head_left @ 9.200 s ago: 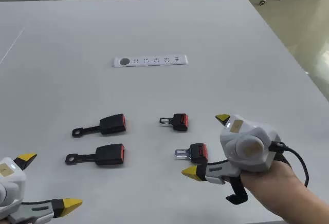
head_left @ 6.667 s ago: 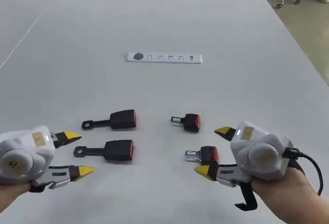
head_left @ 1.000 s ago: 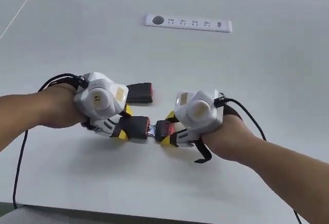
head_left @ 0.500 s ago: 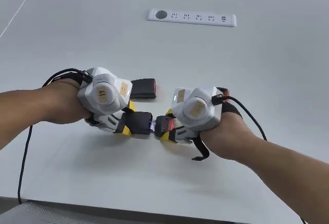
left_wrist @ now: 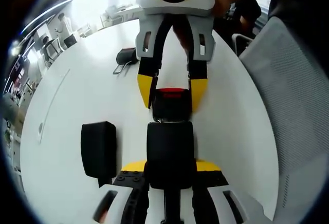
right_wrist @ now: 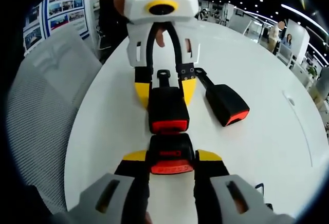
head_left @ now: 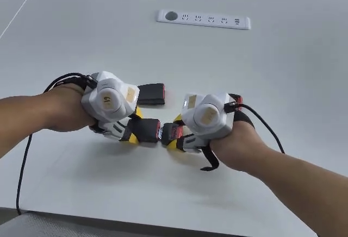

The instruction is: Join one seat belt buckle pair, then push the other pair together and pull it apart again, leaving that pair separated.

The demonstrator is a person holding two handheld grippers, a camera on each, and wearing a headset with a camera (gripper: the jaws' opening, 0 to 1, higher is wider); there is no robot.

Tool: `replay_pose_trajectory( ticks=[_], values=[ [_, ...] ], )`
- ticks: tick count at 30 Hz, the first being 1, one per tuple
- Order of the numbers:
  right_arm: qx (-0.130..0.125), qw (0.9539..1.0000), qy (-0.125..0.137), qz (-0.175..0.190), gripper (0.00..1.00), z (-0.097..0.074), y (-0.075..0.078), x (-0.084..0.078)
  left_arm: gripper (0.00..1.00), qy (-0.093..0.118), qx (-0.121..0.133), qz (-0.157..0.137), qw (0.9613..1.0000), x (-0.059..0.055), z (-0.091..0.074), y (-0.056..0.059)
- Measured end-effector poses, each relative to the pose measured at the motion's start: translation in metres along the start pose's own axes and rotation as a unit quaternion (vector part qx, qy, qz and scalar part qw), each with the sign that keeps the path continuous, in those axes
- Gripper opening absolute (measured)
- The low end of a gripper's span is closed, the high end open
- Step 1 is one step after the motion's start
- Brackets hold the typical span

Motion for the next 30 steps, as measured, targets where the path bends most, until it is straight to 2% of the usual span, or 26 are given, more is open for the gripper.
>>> replay_pose_trajectory(
  ticks=[6,11,19,23,27,30],
  values=[
    [-0.003,1.0,0.0,0.0,0.31,-0.001,-0.001,-0.001,0.32,-0.002,-0.001,0.002,1.0,0.0,0.0,-0.001],
    [-0.003,0.9997,-0.006,-0.021,0.31,-0.004,-0.002,-0.003,0.32,0.001,0.003,-0.007,1.0,-0.006,0.002,-0.006],
    [0.005,1.0,0.003,-0.005,0.31,-0.008,-0.002,-0.007,0.31,-0.003,0.007,0.0,1.0,-0.012,0.008,-0.012],
    [0.01,0.9999,0.003,-0.008,0.31,-0.007,-0.002,-0.006,0.31,-0.003,0.009,-0.002,1.0,-0.013,0.008,-0.013],
    [0.019,0.9996,0.002,-0.019,0.31,-0.008,-0.001,-0.007,0.31,-0.004,0.009,-0.001,1.0,-0.008,0.004,-0.007],
    [0.021,0.9996,0.002,-0.022,0.31,-0.008,-0.001,-0.007,0.31,-0.003,0.005,-0.005,1.0,-0.01,0.004,-0.009]
  ],
)
Point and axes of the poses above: the centre of the closed fingertips' face, and the gripper's own axes: z roughly forward along the fingers, y roughly to its right, x roughly out of its top, the point moved 4 cm from there along -z, roughly backward along the fingers, and after that the axes turned 1 degree about -z, right-handed, at the moved point
